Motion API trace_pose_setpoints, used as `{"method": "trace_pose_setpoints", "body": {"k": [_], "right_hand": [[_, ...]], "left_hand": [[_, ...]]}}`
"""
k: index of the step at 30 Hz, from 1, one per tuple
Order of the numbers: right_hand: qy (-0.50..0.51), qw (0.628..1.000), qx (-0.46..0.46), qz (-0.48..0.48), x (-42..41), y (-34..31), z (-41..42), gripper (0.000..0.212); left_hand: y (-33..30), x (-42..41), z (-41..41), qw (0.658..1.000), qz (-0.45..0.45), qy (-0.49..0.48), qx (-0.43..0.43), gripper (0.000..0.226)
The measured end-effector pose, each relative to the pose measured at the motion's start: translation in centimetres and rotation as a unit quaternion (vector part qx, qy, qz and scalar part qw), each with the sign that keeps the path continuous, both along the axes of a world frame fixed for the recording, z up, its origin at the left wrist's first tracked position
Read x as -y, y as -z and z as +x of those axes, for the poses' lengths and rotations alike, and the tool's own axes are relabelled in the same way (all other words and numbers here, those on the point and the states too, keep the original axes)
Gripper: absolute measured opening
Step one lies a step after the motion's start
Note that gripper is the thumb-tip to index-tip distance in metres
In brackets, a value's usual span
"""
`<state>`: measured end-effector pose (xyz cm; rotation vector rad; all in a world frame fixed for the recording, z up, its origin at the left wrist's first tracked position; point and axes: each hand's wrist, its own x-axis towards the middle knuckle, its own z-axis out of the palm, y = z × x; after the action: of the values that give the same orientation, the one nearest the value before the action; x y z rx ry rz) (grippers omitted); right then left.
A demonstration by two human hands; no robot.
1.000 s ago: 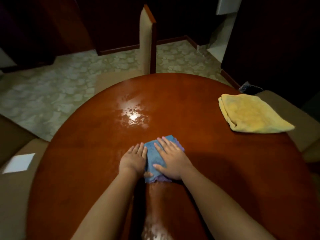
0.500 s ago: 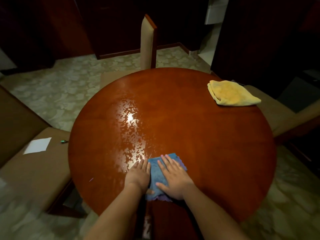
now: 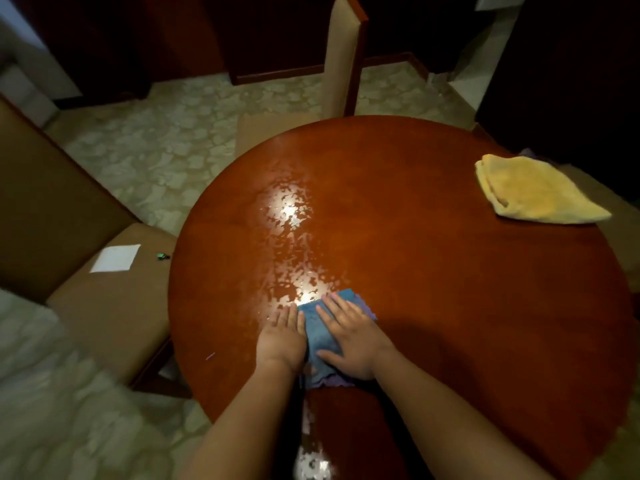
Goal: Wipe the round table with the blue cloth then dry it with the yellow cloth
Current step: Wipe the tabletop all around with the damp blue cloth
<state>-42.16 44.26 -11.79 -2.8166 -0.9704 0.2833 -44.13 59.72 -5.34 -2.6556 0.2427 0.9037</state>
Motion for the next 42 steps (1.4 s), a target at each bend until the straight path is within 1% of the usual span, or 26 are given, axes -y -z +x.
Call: {"method": "trace_pose_setpoints", "body": {"k": [2,4,6,8,10,11,13,15,18,20,23,24,26,27,29,31,32,34,36,39,40,42], "right_hand": [[0.011,1.000,-0.001,-0.003,-0.4,-0.2,0.0,0.080],[0.029,0.999,-0.032,-0.010,-1.5,-0.9,0.1,0.083],[0.037,0.998,-0.052,-0.022,-3.3,-1.3,0.3,0.083],[0.053,0.997,-0.053,-0.022,-4.9,-1.3,0.3,0.081],[0.078,0.996,-0.046,-0.006,-5.6,-1.1,0.3,0.079],[0.088,0.996,-0.034,-0.003,-5.7,-1.0,0.2,0.082],[0.074,0.997,-0.009,-0.002,-5.8,-1.0,0.2,0.098],[0.054,0.998,-0.017,-0.005,-5.6,-1.2,0.2,0.112],[0.059,0.998,-0.019,-0.008,-5.7,-1.5,0.2,0.119],[0.064,0.998,-0.015,-0.005,-5.8,-1.3,0.2,0.116],[0.061,0.998,-0.017,-0.030,-6.1,-1.5,0.2,0.101],[0.060,0.997,-0.018,-0.040,-6.3,-1.6,0.3,0.098],[0.064,0.996,-0.017,-0.055,-6.5,-1.6,0.4,0.091],[0.067,0.996,-0.016,-0.059,-6.6,-1.7,0.5,0.086],[0.071,0.995,-0.018,-0.068,-6.8,-1.6,0.5,0.078],[0.074,0.994,-0.020,-0.079,-7.3,-1.4,0.5,0.078],[0.077,0.994,-0.019,-0.080,-7.6,-1.4,0.6,0.080],[0.084,0.993,-0.023,-0.076,-8.1,-1.2,0.7,0.077],[0.091,0.993,-0.031,-0.068,-8.3,-1.1,0.8,0.078],[0.096,0.993,-0.033,-0.057,-8.4,-0.9,0.7,0.092],[0.096,0.993,-0.035,-0.051,-8.4,-0.9,0.7,0.092],[0.095,0.993,-0.042,-0.046,-8.3,-1.1,0.8,0.084]], "left_hand": [[-0.1,-0.6,0.2,1.000,-0.010,-0.001,0.002,0.105],[-0.3,-1.6,0.7,1.000,-0.003,0.012,0.011,0.104],[-0.4,-3.0,1.6,1.000,-0.007,0.025,0.013,0.097],[-0.7,-4.6,2.4,0.999,-0.024,0.035,0.013,0.088],[-1.1,-5.8,2.9,0.998,-0.049,0.045,0.008,0.094],[-1.2,-6.4,2.9,0.997,-0.060,0.048,0.008,0.097],[-1.5,-7.3,2.7,0.995,-0.080,0.052,0.024,0.095],[-1.6,-7.8,2.4,0.992,-0.100,0.056,0.044,0.086],[-1.4,-7.9,2.0,0.990,-0.121,0.052,0.041,0.068],[-1.1,-7.9,2.0,0.988,-0.140,0.044,0.054,0.057],[-1.2,-7.7,2.2,0.982,-0.156,0.055,0.087,0.038],[-1.3,-7.7,2.4,0.984,-0.144,0.062,0.082,0.036],[-1.8,-8.3,2.9,0.990,-0.111,0.066,0.061,0.039],[-2.2,-9.0,3.2,0.992,-0.102,0.053,0.058,0.041],[-3.2,-10.6,3.7,0.989,-0.115,0.001,0.090,0.040],[-4.1,-11.6,3.4,0.981,-0.139,-0.058,0.123,0.033],[-4.3,-11.6,3.0,0.977,-0.147,-0.096,0.121,0.032],[-3.6,-10.7,1.7,0.968,-0.163,-0.173,0.085,0.032],[-2.3,-9.4,0.6,0.954,-0.192,-0.226,0.052,0.030],[-0.9,-7.9,0.2,0.916,-0.249,-0.310,0.050,0.028],[-0.8,-7.6,0.2,0.906,-0.261,-0.330,0.048,0.026],[-0.8,-7.4,0.1,0.899,-0.264,-0.348,0.039,0.025]]}}
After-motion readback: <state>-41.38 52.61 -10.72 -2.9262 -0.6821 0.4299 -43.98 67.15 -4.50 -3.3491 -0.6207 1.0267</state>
